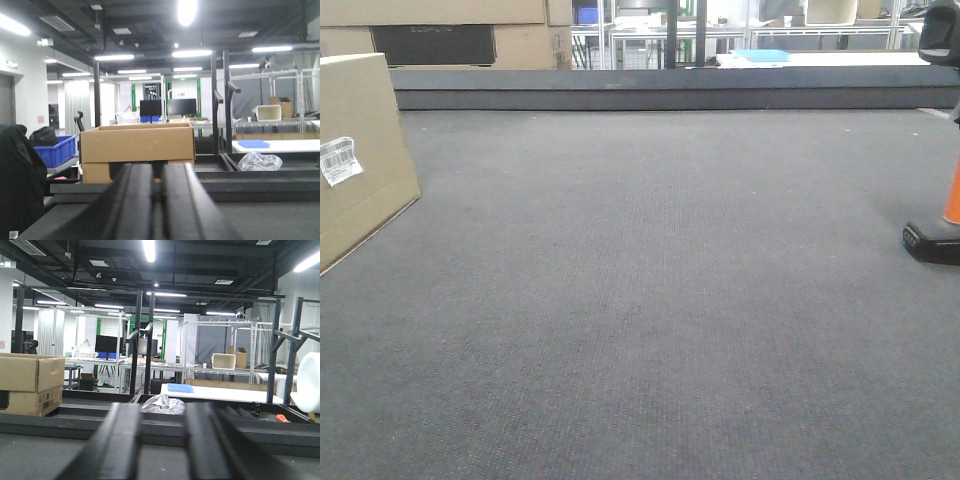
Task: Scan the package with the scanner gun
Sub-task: 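Reach the left gripper to the cardboard box and close on it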
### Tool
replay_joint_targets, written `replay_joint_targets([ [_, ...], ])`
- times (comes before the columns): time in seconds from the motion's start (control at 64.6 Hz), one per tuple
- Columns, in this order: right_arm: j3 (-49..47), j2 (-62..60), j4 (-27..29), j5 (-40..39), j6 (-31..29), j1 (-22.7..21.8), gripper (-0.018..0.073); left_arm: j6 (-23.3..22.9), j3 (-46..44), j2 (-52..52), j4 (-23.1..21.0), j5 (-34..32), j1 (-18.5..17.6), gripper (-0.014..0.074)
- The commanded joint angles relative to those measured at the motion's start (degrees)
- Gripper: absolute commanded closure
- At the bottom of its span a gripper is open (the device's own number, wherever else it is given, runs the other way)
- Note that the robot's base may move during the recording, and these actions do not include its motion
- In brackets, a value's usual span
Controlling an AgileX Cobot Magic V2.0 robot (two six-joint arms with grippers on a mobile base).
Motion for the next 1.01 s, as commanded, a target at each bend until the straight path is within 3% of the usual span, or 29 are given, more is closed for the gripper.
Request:
replay_joint_targets([
  [0.0, -2.98, 3.84, 0.05, 0.39, -0.01, -0.07, 0.0244, -0.14, -4.15, 3.71, 0.00, 2.96, -0.26, 0.0378],
  [0.108, -4.30, 8.44, 0.05, 0.64, -0.01, -0.07, 0.0087, -0.14, -9.04, 9.07, -0.30, 6.70, -0.26, 0.0142],
  [0.201, -4.34, 11.67, 0.05, 2.75, -0.01, -0.07, -0.0013, -0.14, -12.98, 13.83, -1.35, 12.08, -0.26, 0.0011],
  [0.232, -4.34, 12.67, 0.05, 3.75, -0.01, -0.07, -0.0008, -0.14, -14.75, 15.83, -1.51, 15.05, -0.26, -0.0013],
  [0.387, -4.34, 16.05, 0.05, 7.79, -0.01, -0.07, 0.0000, -0.14, -25.17, 27.40, -3.51, 31.47, -0.58, -0.0005],
  [0.573, -4.34, 16.92, 0.05, 8.33, -0.01, -0.07, 0.0000, -0.14, -36.67, 41.30, -3.51, 43.67, -2.62, -0.0005],
  [0.79, -4.34, 16.90, 0.05, 8.46, -0.01, 0.14, 0.0000, -1.86, -52.76, 60.31, -3.45, 61.98, -1.38, -0.0005],
  [0.991, -4.34, 16.90, 0.05, 8.46, -0.01, 0.80, 0.0000, -1.60, -60.73, 73.25, -4.08, 62.43, 0.33, -0.0005],
])
